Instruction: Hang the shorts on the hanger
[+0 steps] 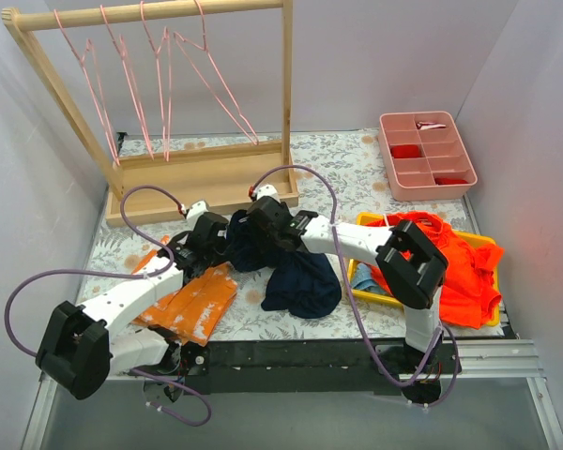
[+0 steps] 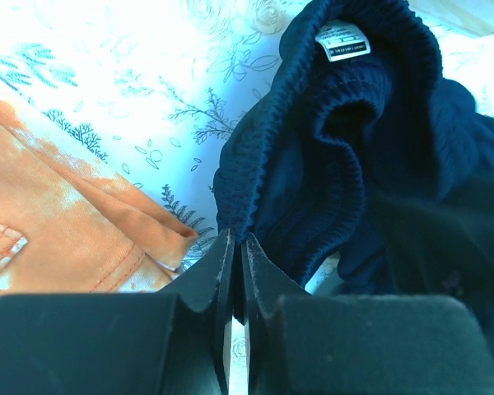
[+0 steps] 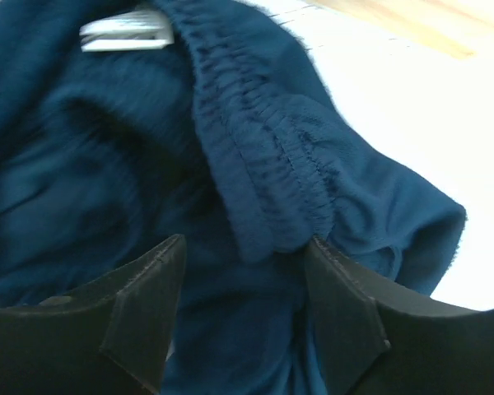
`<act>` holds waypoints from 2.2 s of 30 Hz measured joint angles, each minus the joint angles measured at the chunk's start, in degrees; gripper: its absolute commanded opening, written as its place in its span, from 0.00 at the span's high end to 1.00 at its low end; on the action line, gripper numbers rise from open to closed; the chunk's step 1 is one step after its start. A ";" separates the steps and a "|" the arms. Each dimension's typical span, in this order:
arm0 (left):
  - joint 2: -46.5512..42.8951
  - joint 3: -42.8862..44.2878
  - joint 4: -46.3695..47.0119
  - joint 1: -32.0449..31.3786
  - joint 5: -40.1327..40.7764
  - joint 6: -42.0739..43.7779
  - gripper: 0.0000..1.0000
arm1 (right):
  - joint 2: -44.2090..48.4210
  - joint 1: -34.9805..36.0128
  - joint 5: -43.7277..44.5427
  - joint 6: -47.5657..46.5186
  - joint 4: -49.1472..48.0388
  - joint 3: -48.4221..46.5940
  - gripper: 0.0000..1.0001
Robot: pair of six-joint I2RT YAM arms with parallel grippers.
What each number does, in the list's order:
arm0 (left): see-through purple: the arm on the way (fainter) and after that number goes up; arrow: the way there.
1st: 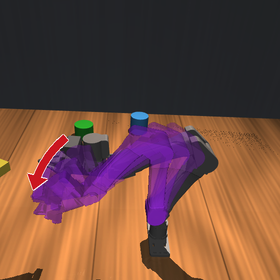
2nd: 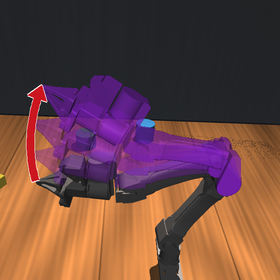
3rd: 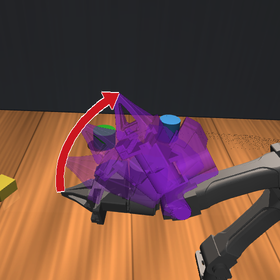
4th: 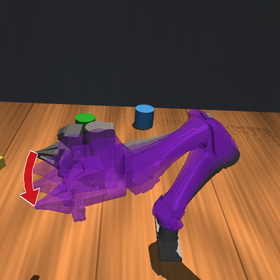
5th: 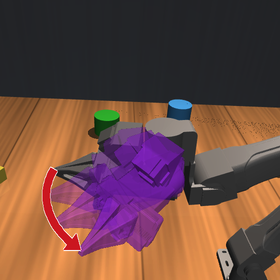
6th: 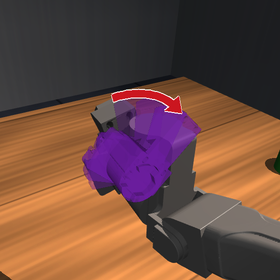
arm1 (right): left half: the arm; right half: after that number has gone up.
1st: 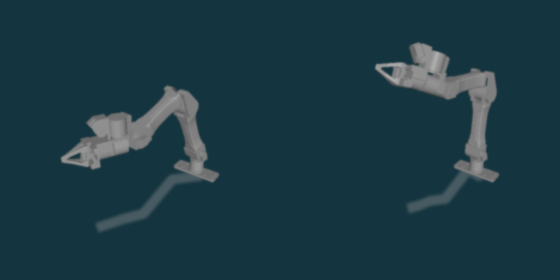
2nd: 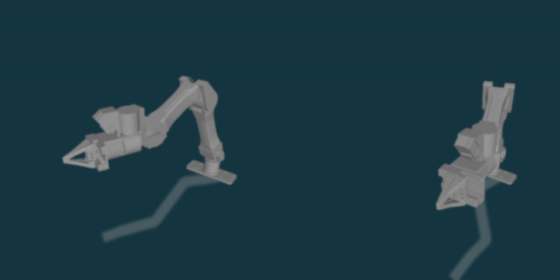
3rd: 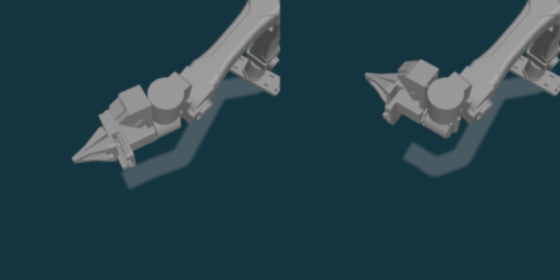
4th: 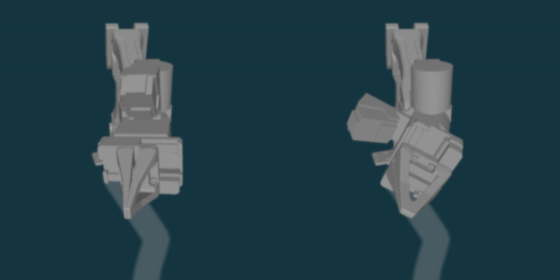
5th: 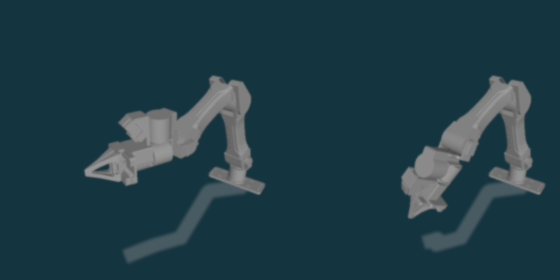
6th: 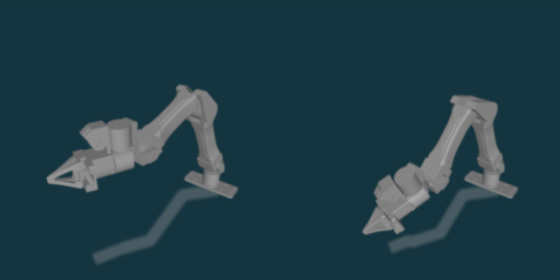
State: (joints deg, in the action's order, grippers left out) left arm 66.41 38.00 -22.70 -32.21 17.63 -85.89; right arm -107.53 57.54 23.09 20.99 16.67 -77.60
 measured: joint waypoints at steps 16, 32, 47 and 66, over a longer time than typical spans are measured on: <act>-11.37 6.86 -9.73 0.00 3.63 5.79 1.00 | 3.41 -6.67 8.33 1.27 0.61 -2.75 0.99; -12.20 40.65 -15.06 -0.02 7.02 19.56 1.00 | 26.14 -7.17 8.37 -6.08 22.91 -27.80 0.99; -12.37 39.21 -17.59 -0.15 -1.31 22.86 1.00 | 36.48 -9.86 -1.20 -2.56 27.21 -8.15 0.99; -15.52 30.88 -13.25 -0.11 -20.00 17.94 0.44 | 27.82 -16.33 -14.97 0.22 16.76 15.34 0.99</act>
State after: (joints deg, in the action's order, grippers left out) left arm 50.89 68.88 -35.94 -32.32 -2.37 -67.94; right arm -79.70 41.21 8.12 21.21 33.43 -62.26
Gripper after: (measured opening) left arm 0.541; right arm 0.043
